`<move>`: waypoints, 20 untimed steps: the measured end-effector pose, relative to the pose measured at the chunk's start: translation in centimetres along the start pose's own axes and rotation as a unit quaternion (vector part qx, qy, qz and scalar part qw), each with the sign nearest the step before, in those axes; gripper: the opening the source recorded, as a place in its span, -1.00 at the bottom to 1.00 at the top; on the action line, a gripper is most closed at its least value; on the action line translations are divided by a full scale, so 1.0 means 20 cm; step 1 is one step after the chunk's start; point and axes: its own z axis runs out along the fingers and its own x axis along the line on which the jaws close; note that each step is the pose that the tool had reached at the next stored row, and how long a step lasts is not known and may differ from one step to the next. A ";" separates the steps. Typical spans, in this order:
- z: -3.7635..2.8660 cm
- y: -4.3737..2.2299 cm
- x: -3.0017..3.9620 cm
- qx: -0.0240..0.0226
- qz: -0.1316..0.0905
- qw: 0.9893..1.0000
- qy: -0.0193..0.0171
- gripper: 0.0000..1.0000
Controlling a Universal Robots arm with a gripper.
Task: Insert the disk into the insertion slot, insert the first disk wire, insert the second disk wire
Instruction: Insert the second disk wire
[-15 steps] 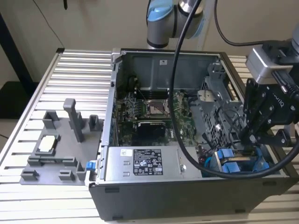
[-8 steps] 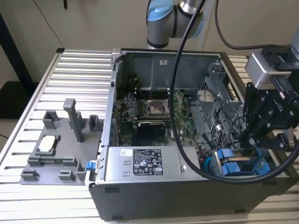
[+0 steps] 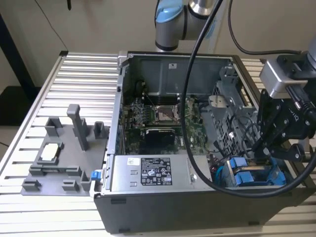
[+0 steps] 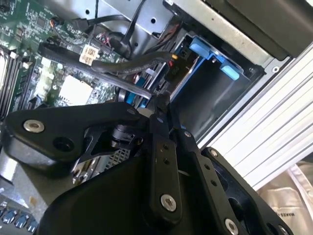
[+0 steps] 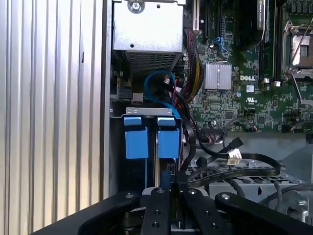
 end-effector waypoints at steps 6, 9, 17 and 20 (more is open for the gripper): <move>0.007 -0.001 0.000 0.001 0.000 1.000 0.000 -0.68; 0.015 -0.001 0.001 0.002 0.000 1.000 0.000 -0.68; 0.034 -0.003 0.002 0.003 0.003 1.000 0.000 -0.68; 0.042 -0.004 0.003 0.004 0.020 1.000 -0.001 -0.68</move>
